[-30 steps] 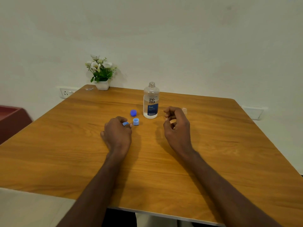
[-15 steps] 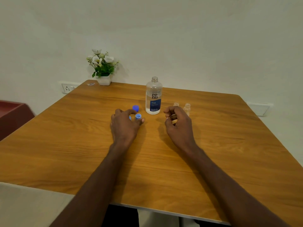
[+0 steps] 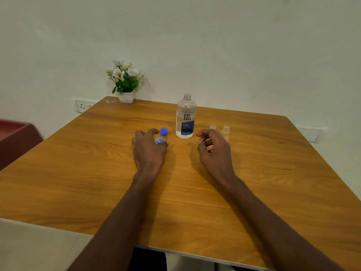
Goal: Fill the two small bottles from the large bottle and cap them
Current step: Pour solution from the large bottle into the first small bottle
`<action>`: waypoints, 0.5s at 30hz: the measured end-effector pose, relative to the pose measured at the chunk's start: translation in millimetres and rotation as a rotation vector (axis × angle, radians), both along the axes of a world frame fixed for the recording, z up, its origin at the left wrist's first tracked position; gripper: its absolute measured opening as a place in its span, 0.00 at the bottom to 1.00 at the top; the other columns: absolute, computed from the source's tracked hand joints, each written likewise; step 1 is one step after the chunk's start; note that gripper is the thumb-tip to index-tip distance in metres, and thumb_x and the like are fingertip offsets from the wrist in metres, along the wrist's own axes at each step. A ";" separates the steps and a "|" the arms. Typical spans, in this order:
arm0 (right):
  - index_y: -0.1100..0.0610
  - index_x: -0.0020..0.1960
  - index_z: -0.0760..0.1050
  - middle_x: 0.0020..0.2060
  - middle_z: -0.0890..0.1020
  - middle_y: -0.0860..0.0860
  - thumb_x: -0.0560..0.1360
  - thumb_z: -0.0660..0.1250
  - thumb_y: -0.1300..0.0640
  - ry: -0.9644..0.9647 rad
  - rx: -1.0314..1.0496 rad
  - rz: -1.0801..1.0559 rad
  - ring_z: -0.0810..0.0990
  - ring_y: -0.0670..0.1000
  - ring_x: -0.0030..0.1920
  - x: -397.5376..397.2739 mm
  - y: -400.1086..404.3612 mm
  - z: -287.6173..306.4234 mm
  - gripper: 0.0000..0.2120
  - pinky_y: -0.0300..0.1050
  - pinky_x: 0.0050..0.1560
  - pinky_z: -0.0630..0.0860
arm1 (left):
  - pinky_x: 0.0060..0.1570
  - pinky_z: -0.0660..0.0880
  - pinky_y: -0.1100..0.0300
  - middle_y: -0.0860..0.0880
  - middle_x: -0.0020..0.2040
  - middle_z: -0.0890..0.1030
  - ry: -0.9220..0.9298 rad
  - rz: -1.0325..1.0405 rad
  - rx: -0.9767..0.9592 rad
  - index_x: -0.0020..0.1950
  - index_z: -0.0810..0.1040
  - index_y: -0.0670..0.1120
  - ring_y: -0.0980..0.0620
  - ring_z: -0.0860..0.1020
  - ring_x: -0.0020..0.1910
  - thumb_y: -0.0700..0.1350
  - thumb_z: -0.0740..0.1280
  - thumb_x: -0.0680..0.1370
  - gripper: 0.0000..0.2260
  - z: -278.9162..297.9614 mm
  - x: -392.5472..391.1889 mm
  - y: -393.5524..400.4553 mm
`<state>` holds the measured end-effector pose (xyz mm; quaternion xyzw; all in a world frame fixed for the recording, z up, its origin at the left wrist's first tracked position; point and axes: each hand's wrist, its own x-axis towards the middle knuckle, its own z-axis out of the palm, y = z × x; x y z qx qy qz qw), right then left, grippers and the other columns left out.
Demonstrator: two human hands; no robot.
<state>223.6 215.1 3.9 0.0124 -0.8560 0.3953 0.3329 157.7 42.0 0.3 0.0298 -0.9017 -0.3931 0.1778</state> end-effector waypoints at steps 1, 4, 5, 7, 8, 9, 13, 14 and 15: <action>0.56 0.63 0.79 0.54 0.80 0.48 0.80 0.69 0.63 0.011 0.012 -0.011 0.79 0.44 0.48 -0.3 -2.0 1.4 0.12 0.41 0.48 0.81 | 0.60 0.77 0.48 0.44 0.65 0.74 0.019 0.017 -0.027 0.69 0.79 0.51 0.45 0.73 0.64 0.55 0.77 0.75 0.23 0.8 0.9 0.8; 0.56 0.68 0.77 0.59 0.78 0.48 0.79 0.73 0.58 0.039 0.011 -0.072 0.79 0.41 0.45 -7.4 -9.9 6.3 0.18 0.28 0.42 0.75 | 0.57 0.73 0.51 0.45 0.64 0.74 0.147 0.053 -0.087 0.66 0.79 0.51 0.45 0.71 0.63 0.58 0.75 0.76 0.22 3.5 4.9 4.6; 0.55 0.69 0.76 0.61 0.78 0.47 0.78 0.74 0.56 0.042 -0.011 -0.101 0.79 0.42 0.45 -12.5 -13.2 8.9 0.21 0.26 0.41 0.74 | 0.56 0.72 0.51 0.45 0.63 0.74 0.192 0.050 -0.091 0.65 0.80 0.51 0.45 0.71 0.63 0.58 0.74 0.77 0.20 4.2 6.5 6.0; 0.54 0.73 0.72 0.66 0.77 0.48 0.78 0.75 0.53 0.045 -0.072 -0.127 0.81 0.46 0.51 -25.3 -21.2 15.0 0.26 0.27 0.43 0.76 | 0.55 0.71 0.51 0.46 0.61 0.75 0.261 0.028 -0.079 0.58 0.82 0.51 0.46 0.72 0.62 0.56 0.72 0.79 0.13 4.4 8.9 7.9; 0.54 0.75 0.70 0.68 0.76 0.49 0.78 0.76 0.52 0.044 -0.094 -0.130 0.81 0.49 0.56 -32.7 -25.4 18.0 0.29 0.31 0.47 0.79 | 0.55 0.71 0.50 0.46 0.61 0.76 0.278 0.016 -0.069 0.54 0.82 0.50 0.46 0.72 0.61 0.55 0.72 0.79 0.10 4.1 9.4 8.3; 0.53 0.76 0.68 0.70 0.75 0.50 0.77 0.76 0.51 0.036 -0.110 -0.134 0.80 0.51 0.61 -40.3 -29.8 20.1 0.31 0.39 0.53 0.82 | 0.55 0.71 0.50 0.46 0.60 0.76 0.284 0.005 -0.057 0.51 0.81 0.49 0.46 0.73 0.61 0.53 0.72 0.80 0.08 4.1 9.5 8.6; 0.54 0.81 0.59 0.76 0.70 0.52 0.74 0.78 0.46 -0.035 -0.151 -0.155 0.72 0.54 0.73 -68.3 -45.6 23.0 0.44 0.53 0.70 0.75 | 0.57 0.69 0.49 0.46 0.61 0.76 0.265 -0.030 -0.010 0.52 0.80 0.48 0.46 0.72 0.62 0.50 0.72 0.80 0.07 5.5 8.9 8.6; 0.55 0.83 0.56 0.77 0.68 0.53 0.73 0.79 0.45 -0.061 -0.168 -0.162 0.70 0.55 0.75 -74.3 -48.3 22.7 0.47 0.54 0.71 0.72 | 0.57 0.69 0.50 0.47 0.61 0.76 0.261 -0.029 0.000 0.55 0.79 0.48 0.46 0.72 0.62 0.50 0.72 0.80 0.08 5.9 8.9 8.3; 0.55 0.83 0.54 0.78 0.68 0.54 0.73 0.79 0.45 -0.087 -0.189 -0.174 0.69 0.56 0.76 -79.7 -50.4 22.2 0.50 0.54 0.72 0.70 | 0.57 0.69 0.50 0.47 0.61 0.76 0.256 -0.024 0.008 0.56 0.79 0.49 0.47 0.72 0.62 0.50 0.72 0.80 0.08 6.1 8.8 8.1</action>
